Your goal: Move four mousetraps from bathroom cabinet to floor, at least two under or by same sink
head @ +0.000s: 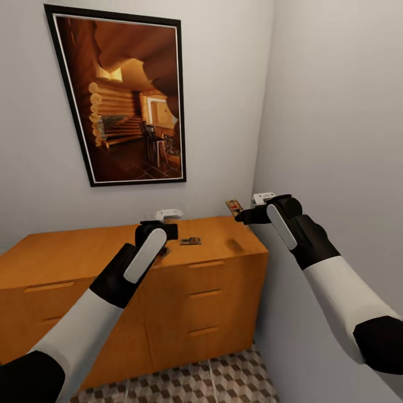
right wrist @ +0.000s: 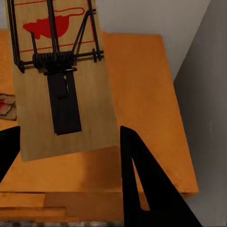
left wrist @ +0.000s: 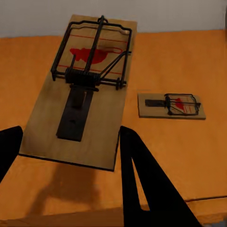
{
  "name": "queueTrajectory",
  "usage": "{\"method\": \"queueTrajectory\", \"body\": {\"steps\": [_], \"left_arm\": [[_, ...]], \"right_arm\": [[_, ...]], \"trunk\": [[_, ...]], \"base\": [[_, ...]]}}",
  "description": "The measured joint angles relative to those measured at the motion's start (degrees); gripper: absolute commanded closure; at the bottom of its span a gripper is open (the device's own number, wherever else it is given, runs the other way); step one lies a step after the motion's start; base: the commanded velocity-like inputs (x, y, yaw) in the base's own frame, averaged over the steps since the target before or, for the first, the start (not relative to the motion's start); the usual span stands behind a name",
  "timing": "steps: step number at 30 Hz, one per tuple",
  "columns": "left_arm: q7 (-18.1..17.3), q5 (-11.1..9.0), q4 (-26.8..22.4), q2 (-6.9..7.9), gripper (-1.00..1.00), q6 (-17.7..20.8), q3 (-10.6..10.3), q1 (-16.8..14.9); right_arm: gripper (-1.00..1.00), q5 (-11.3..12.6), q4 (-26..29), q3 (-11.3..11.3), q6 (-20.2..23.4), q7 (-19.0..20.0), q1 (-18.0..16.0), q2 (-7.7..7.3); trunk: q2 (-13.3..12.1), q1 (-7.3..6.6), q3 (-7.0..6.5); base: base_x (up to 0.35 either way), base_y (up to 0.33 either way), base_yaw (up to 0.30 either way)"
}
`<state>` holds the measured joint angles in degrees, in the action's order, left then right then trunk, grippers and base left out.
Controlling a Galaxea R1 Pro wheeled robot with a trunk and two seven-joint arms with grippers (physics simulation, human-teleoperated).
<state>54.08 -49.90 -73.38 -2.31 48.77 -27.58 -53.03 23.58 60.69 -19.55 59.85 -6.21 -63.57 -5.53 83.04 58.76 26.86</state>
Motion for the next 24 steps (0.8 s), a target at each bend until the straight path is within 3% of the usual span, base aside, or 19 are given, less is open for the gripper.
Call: {"method": "queueTrajectory", "body": {"steps": [3,6,9,11,17,24], "left_arm": [[-4.3,0.2,-3.3,4.11,1.0,3.5,3.2,0.0],[-7.7,0.7,-5.7,9.62,1.0,6.5,6.6,0.0],[-9.2,0.4,-6.7,13.05,1.0,7.2,8.4,0.0],[-9.9,-0.1,-7.3,14.54,1.0,7.4,9.0,0.0],[-10.7,-0.5,-8.2,15.47,1.0,7.5,9.6,0.0],[-11.2,-0.7,-8.4,15.6,1.0,7.5,9.7,0.0]], "right_arm": [[1.0,-0.1,0.0,0.1,0.0,-0.6,0.0,1.27],[1.0,0.0,-0.1,0.1,0.0,-1.2,0.0,2.14],[1.0,0.0,0.0,0.1,0.0,-1.4,0.0,2.6],[1.0,0.1,0.0,0.1,0.0,-1.7,0.0,3.14],[1.0,-0.1,0.0,1.1,0.0,-3.8,0.0,5.11],[1.0,0.0,0.0,1.9,0.0,-6.0,0.0,5.61]], "trunk": [[0.0,0.0,0.0],[0.0,0.0,0.0],[0.0,0.0,0.0],[0.0,0.0,0.0],[0.0,0.0,0.0],[0.0,0.0,0.0]], "base": [[-0.346,0.0,0.0],[-0.346,0.0,0.0],[-0.346,0.0,0.0],[-0.346,0.0,0.0],[-0.346,0.0,0.0],[-0.326,0.0,0.0]]}}
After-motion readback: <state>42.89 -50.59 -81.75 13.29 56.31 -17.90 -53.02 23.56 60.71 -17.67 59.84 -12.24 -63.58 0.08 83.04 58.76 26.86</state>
